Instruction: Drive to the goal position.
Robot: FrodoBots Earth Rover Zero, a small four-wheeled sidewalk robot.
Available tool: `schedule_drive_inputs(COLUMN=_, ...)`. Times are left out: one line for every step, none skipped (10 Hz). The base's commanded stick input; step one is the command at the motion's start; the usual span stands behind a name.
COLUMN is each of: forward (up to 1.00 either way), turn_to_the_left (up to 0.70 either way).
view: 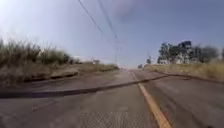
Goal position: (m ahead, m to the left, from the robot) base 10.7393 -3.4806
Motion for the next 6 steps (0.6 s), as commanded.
schedule_drive_inputs(forward=1.0, turn_to_the_left=0.0)
schedule_drive_inputs(forward=1.0, turn_to_the_left=0.0)
schedule_drive_inputs(forward=1.0, turn_to_the_left=0.0)
schedule_drive_inputs(forward=1.0, turn_to_the_left=0.0)
schedule_drive_inputs(forward=1.0, turn_to_the_left=0.0)
schedule_drive_inputs(forward=1.0, turn_to_the_left=0.0)
